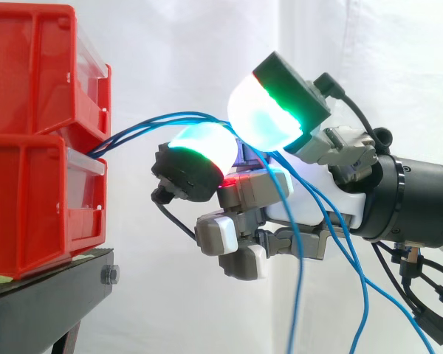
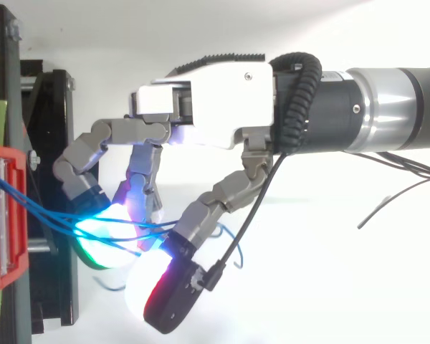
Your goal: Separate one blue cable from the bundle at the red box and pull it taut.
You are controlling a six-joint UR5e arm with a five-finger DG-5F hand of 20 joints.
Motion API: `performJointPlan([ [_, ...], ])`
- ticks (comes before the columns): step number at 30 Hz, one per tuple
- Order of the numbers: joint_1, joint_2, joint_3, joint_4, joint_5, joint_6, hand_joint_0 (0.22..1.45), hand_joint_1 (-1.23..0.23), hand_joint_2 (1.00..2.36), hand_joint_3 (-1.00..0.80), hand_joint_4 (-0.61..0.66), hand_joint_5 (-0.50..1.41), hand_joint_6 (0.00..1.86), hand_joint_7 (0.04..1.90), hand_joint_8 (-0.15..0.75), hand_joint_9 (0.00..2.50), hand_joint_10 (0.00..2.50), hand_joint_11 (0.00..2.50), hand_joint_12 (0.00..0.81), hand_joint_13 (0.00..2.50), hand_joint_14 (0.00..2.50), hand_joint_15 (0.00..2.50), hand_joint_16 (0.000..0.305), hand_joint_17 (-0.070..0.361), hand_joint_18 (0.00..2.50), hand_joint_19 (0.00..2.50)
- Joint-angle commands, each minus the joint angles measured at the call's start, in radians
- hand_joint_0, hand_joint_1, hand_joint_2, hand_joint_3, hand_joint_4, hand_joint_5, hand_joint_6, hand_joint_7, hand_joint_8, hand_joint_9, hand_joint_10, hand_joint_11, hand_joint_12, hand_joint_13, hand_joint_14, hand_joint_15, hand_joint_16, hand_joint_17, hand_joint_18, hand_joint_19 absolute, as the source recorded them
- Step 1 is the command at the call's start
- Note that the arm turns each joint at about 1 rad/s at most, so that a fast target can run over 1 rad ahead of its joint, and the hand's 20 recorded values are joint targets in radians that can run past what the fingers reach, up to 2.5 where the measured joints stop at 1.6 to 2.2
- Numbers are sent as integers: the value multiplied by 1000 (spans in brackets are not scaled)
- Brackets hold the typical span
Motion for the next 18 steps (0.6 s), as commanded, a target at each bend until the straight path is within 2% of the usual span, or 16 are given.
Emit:
performJointPlan([
  [1, 0, 0, 0, 2, 0, 0, 484, -786, 1000, -500, 202, -101, 872, 1371, 428, 1323, 21, 1116, 448, 1117, 20, 666, 60, 135, 1208, 720],
  [2, 0, 0, 1, 3, 0, 0, 486, -757, 1000, -500, 208, -102, 870, 1363, 429, 1322, 23, 1113, 445, 1118, 21, 664, 60, 134, 1206, 726],
  [4, 0, 0, 1, 3, 0, 0, 536, -559, 1000, -500, 199, -104, 860, 1316, 417, 1316, 22, 1099, 432, 1104, 23, 669, 57, 127, 1175, 760],
  [7, 0, 0, 1, 3, 0, 0, 607, -507, 1000, -500, 166, -106, 842, 1347, 403, 1313, 22, 1085, 418, 1102, 21, 676, 54, 122, 1156, 797],
  [9, 0, 0, 0, 5, 0, 0, 624, -555, 1000, -498, 167, -108, 841, 1360, 406, 1311, 22, 1089, 423, 1101, 23, 679, 55, 123, 1157, 806],
  [12, 0, 0, 0, 5, 0, 0, 611, -643, 1015, -332, 180, -111, 839, 1392, 411, 1296, 22, 1115, 430, 1099, 21, 684, 56, 125, 1157, 800],
  [18, 0, 0, 1, 3, 0, 0, 609, -826, 1024, -151, 212, -132, 864, 1450, 415, 1221, 22, 1154, 442, 1084, 22, 694, 57, 128, 1156, 792],
])
